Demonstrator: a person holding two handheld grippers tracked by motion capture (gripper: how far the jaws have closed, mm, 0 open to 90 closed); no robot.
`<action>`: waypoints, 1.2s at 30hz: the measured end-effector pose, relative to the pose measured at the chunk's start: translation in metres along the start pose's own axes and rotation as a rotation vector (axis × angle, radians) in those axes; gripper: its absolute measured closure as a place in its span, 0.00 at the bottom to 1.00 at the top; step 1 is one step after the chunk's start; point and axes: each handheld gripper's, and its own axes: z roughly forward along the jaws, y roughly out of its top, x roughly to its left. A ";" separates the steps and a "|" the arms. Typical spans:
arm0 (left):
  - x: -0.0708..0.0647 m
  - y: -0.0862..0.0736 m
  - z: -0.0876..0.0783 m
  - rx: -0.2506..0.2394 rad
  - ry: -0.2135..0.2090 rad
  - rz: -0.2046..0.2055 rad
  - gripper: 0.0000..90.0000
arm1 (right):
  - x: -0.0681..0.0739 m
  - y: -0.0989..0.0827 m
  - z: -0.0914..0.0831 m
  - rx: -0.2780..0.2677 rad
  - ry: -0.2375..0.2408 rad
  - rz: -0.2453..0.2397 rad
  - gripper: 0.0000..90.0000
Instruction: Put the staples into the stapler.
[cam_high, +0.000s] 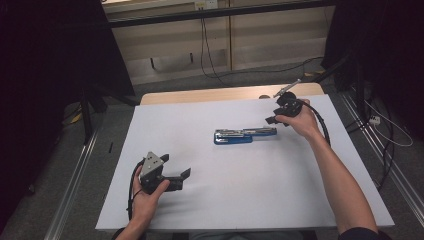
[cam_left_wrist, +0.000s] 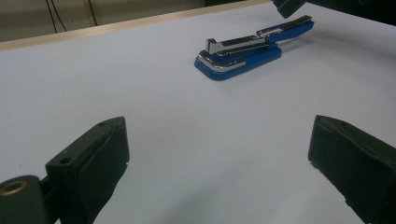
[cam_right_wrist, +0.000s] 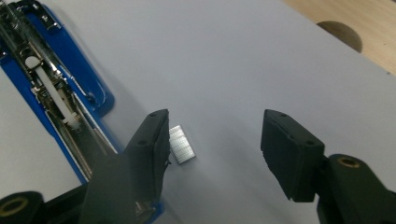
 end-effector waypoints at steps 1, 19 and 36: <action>0.000 0.000 0.000 0.001 0.000 0.001 0.06 | 0.001 0.001 0.001 0.008 -0.001 -0.008 0.51; 0.002 0.000 0.003 0.004 -0.008 -0.011 0.06 | 0.004 0.007 0.019 0.122 0.054 -0.087 0.65; 0.003 0.000 0.003 0.009 -0.003 -0.018 0.06 | 0.007 0.006 0.027 0.178 0.079 -0.140 0.81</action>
